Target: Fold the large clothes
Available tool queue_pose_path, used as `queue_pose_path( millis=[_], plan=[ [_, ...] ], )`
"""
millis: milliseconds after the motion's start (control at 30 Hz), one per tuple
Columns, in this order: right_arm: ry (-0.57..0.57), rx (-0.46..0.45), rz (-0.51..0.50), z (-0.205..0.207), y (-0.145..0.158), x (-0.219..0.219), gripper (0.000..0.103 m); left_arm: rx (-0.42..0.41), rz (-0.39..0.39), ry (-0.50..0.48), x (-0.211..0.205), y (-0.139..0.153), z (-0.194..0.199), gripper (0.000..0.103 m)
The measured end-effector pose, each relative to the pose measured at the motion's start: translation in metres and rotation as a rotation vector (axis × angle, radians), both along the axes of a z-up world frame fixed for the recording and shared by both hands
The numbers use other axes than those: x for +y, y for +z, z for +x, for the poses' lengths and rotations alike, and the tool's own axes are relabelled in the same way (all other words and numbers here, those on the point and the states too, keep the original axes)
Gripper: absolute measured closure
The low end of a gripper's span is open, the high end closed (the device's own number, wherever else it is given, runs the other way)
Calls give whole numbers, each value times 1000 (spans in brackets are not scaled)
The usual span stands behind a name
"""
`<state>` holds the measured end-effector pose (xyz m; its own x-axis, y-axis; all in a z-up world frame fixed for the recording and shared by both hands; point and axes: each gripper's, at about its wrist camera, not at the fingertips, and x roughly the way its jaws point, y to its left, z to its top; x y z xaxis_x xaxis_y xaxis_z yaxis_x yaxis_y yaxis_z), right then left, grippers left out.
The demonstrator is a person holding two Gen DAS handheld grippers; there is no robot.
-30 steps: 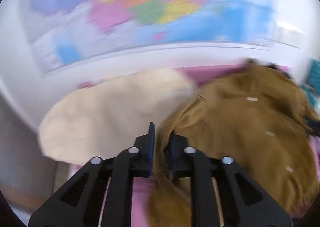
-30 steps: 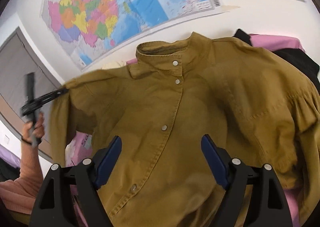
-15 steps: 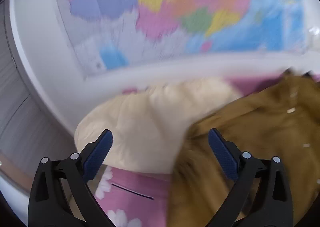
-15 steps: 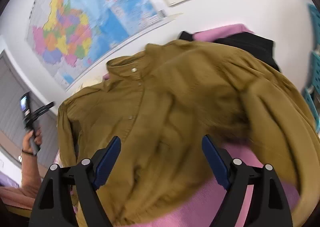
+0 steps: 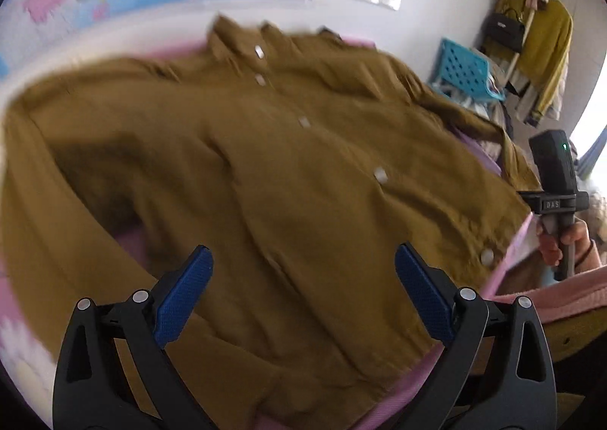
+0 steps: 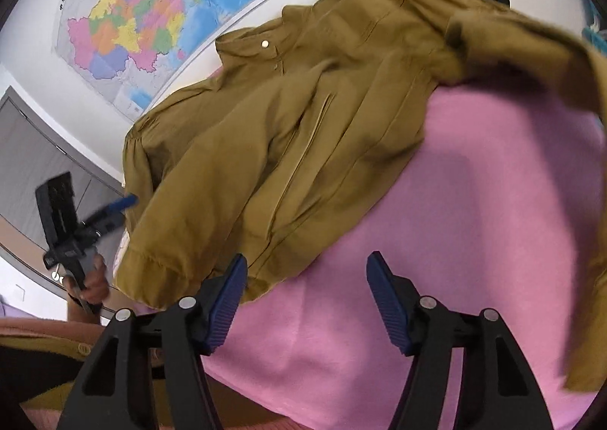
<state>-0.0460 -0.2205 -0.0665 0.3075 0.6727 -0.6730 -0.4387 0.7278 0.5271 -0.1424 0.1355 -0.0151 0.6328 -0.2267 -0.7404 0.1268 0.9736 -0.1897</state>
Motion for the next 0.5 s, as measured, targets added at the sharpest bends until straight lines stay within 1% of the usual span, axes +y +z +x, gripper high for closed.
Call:
queue_pose_path(
  millis=[33,67,100,167,200,233,267,300,333,367,400,433,500],
  plan=[
    [2,10,15,-1,-4,4,38,11,-31,-9,-1,-6,0,8],
    [5,24,40,-1,-10,10,38,29,-41,4,0,-16,1,8],
    [-10,-2,47,-2,-10,14,38,42,-35,18,1,-21,2,8],
    [-30,-10,77,0,-13,20,38,80,-53,46,11,-36,4,8],
    [-46,-12,85,1,-13,22,42,87,-44,71,11,-41,1,8],
    [-49,-16,82,2,-14,25,55,97,-29,101,15,-45,1,8],
    [-39,-12,91,4,-16,29,62,101,-28,124,22,-48,-1,8],
    [-43,-3,103,5,-18,28,73,100,-36,137,29,-49,-2,9],
    [-44,-1,108,5,-17,27,82,100,-45,157,35,-49,-4,14],
    [-49,-1,121,5,-14,23,88,99,-62,173,43,-47,-6,20],
    [-49,4,157,4,-7,15,96,93,-65,185,49,-44,-8,21],
    [-55,-8,180,2,4,3,98,74,-32,230,56,-39,-11,20],
    [-88,-60,218,-8,28,-26,98,63,17,286,69,-34,-17,20]
  ],
)
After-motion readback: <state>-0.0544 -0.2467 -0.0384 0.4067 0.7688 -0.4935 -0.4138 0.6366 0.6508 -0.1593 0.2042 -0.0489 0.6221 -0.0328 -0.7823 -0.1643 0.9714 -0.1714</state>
